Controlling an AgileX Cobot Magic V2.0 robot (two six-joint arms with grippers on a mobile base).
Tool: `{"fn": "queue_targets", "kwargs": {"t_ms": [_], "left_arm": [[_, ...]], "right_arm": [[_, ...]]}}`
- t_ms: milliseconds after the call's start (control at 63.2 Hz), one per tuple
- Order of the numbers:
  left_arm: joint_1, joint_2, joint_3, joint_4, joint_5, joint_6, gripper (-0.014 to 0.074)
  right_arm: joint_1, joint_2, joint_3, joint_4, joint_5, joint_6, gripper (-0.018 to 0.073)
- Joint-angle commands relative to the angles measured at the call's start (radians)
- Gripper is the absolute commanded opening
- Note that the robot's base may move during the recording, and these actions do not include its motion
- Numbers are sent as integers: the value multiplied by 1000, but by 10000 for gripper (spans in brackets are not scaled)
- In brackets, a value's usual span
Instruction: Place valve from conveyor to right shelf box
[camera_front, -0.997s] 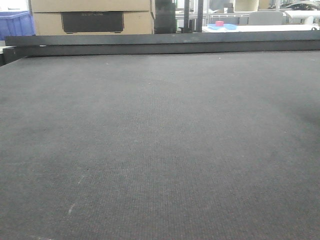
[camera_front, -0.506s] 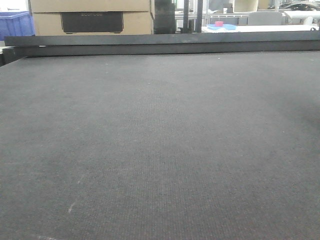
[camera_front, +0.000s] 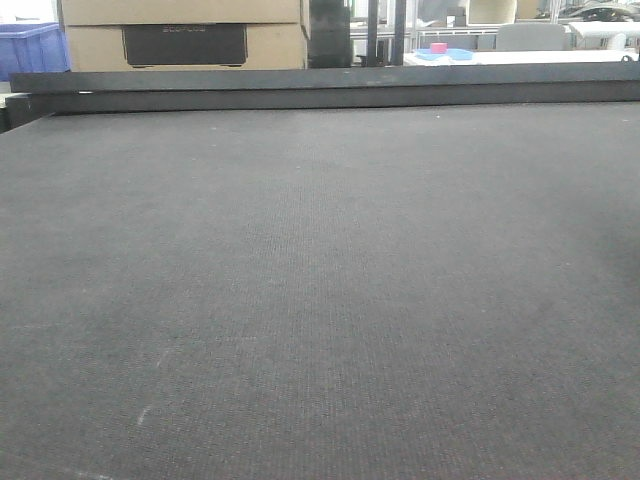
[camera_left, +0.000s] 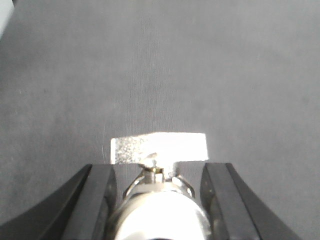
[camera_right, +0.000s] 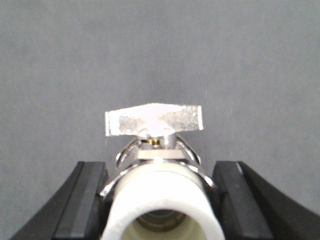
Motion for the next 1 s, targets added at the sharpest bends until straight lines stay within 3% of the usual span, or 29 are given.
{"fn": "queue_targets", "kwargs": {"t_ms": [0,981], "left_arm": [[-6,-63,26,-14,-93,-2,-111],[-6,-120,35,-14,-108,-2,-111]], "right_arm": [[-2,-48,11,1,-126,-4,-163],[-2,-66,11,1,-165,-4,-163]]}}
